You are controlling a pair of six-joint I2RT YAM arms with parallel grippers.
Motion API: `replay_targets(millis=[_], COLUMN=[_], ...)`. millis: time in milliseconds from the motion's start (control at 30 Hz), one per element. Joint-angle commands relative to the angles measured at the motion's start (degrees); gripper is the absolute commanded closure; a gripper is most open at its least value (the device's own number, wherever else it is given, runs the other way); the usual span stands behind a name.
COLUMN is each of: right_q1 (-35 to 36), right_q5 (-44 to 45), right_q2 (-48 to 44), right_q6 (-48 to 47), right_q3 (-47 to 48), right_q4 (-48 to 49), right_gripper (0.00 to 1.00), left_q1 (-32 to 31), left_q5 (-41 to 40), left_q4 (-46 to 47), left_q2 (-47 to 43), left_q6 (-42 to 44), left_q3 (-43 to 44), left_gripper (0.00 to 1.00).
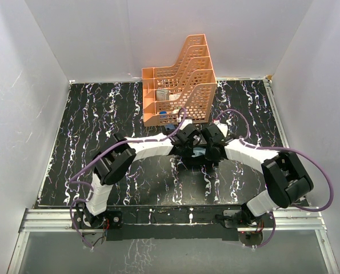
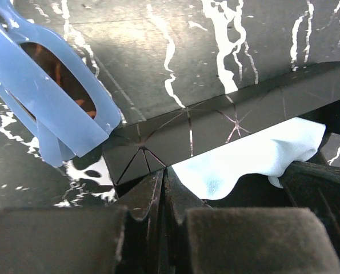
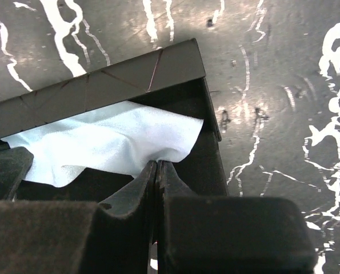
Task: Organize the sunglasses
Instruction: Move the sunglasses case to the center of the board.
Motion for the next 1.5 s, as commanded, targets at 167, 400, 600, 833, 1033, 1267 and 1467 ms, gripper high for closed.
replay_targets(millis=[167, 400, 600, 833, 1033, 1267, 1467], right_q1=[9.02, 12.83, 13.85, 13.82, 13.83, 13.79, 14.01], right_q5=[0.03, 1.33, 2.25, 4.15, 5.66, 7.28, 7.6], right_q2=[-2.05, -4.51, -6.05, -5.92, -6.34, -7.44, -8.06], right_q6=[8.8, 11.84, 13.54, 13.26, 12.64, 10.29, 8.87], right_q3=[-2.52, -4.32, -5.38, -5.3, -4.52, 0.04, 3.57], right_q4=[1.36, -0.03, -0.03, -0.39, -0.55, -2.6, -4.09], right_gripper=[1.0, 1.0, 1.0, 1.0, 1.0, 1.0, 1.0], left_q1=[2.47, 2.57, 2.47, 1.81, 1.61, 0.9, 0.64], left_q5=[1.72, 3.0, 3.11, 2.01, 0.98, 0.19, -0.16], left_q4=[-3.92, -5.31, -5.86, -7.73, -8.62, -9.41, -10.84], left_q2=[-5.7, -7.46, -10.53, -13.05, -13.46, -13.85, -14.99], left_q6=[7.41, 10.44, 8.15, 6.44, 5.75, 6.01, 5.84], left_q3=[-5.39, -6.81, -9.55, -11.04, -10.99, -8.51, -5.9], left_gripper=[1.0, 1.0, 1.0, 1.0, 1.0, 1.0, 1.0])
